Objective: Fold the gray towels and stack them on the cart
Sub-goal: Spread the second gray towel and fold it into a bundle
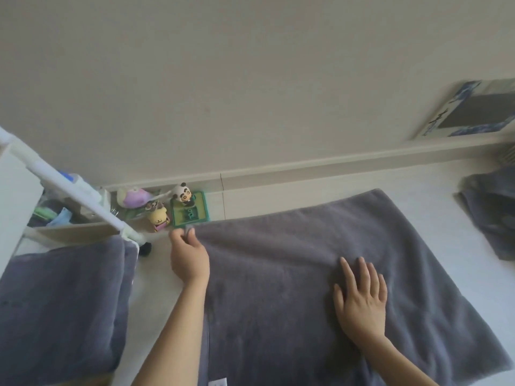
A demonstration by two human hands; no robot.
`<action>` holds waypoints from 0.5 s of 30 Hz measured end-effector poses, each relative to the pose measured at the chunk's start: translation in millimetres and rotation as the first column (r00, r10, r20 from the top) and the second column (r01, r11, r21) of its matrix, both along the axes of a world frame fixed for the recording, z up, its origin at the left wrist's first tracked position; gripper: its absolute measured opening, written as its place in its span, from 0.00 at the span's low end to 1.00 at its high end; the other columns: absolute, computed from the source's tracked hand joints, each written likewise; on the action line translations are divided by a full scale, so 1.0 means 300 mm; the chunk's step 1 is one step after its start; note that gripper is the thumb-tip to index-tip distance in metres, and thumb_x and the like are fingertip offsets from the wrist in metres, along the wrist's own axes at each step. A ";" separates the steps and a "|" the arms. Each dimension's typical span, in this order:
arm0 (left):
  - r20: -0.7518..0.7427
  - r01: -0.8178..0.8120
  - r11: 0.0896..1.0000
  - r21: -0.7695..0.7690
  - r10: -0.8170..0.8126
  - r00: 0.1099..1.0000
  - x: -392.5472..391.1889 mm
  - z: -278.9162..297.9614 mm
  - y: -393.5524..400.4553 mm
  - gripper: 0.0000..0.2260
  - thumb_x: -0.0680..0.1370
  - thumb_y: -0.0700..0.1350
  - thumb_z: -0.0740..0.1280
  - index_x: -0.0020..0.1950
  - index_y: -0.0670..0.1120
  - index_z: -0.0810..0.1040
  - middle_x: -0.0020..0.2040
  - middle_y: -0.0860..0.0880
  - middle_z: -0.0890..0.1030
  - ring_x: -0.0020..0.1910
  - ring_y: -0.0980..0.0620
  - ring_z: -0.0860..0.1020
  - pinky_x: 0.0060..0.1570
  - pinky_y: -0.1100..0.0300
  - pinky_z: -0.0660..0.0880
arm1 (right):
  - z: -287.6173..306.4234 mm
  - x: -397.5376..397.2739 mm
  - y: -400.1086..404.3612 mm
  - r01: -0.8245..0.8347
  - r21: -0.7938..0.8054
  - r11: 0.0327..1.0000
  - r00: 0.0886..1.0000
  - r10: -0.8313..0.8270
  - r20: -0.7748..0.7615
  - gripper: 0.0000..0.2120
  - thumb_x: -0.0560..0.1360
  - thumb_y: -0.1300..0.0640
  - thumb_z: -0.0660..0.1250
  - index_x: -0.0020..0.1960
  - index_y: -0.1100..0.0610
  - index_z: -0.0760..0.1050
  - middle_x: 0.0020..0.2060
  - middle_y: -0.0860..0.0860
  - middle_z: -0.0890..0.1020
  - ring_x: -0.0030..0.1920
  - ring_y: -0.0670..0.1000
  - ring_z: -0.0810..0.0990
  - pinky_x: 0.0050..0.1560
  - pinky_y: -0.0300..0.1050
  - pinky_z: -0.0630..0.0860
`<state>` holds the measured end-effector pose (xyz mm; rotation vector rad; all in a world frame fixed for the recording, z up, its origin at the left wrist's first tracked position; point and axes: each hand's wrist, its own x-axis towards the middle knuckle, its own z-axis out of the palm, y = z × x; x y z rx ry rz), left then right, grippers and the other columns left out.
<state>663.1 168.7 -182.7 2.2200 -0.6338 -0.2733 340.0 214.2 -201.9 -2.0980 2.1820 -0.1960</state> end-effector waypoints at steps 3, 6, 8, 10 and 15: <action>0.053 0.145 0.986 0.082 -0.150 0.987 0.006 -0.033 -0.019 0.10 0.79 0.49 0.61 0.50 0.42 0.74 0.47 0.41 0.81 0.46 0.38 0.79 0.43 0.48 0.75 | 0.001 0.009 -0.002 0.018 0.023 1.000 1.000 -0.018 -0.021 0.27 0.72 0.44 0.52 0.69 0.51 0.66 0.67 0.62 0.70 0.68 0.64 0.65 0.69 0.58 0.54; 0.077 0.191 0.971 0.144 -0.203 0.976 -0.007 -0.025 -0.016 0.17 0.77 0.47 0.65 0.62 0.39 0.73 0.56 0.38 0.79 0.56 0.37 0.76 0.53 0.45 0.73 | 0.007 0.012 -0.004 0.028 0.046 0.999 0.999 -0.026 -0.043 0.28 0.72 0.44 0.52 0.69 0.52 0.68 0.66 0.63 0.70 0.67 0.64 0.65 0.69 0.59 0.53; 0.157 0.219 0.955 0.201 -0.252 0.955 -0.056 -0.012 0.013 0.25 0.75 0.43 0.67 0.70 0.38 0.67 0.65 0.35 0.72 0.64 0.35 0.70 0.60 0.41 0.68 | 0.014 0.016 -0.009 0.036 0.063 0.997 0.998 -0.033 -0.047 0.28 0.72 0.45 0.52 0.69 0.53 0.68 0.67 0.63 0.70 0.68 0.63 0.64 0.70 0.59 0.51; 0.305 0.398 0.885 0.241 -0.459 0.834 -0.150 -0.010 0.066 0.26 0.75 0.45 0.65 0.72 0.40 0.67 0.71 0.35 0.67 0.69 0.35 0.65 0.65 0.40 0.63 | 0.023 0.027 -0.010 -0.016 0.075 0.997 0.999 0.019 -0.042 0.28 0.73 0.46 0.51 0.70 0.55 0.68 0.69 0.60 0.69 0.70 0.61 0.61 0.71 0.56 0.47; 0.285 0.582 0.566 0.584 -0.814 0.506 -0.262 -0.093 0.187 0.28 0.76 0.60 0.52 0.74 0.50 0.65 0.74 0.42 0.64 0.73 0.38 0.62 0.69 0.37 0.50 | 0.013 0.036 0.016 -0.179 0.143 0.973 0.977 0.193 -0.093 0.31 0.78 0.38 0.37 0.74 0.50 0.60 0.73 0.51 0.64 0.74 0.53 0.54 0.74 0.55 0.43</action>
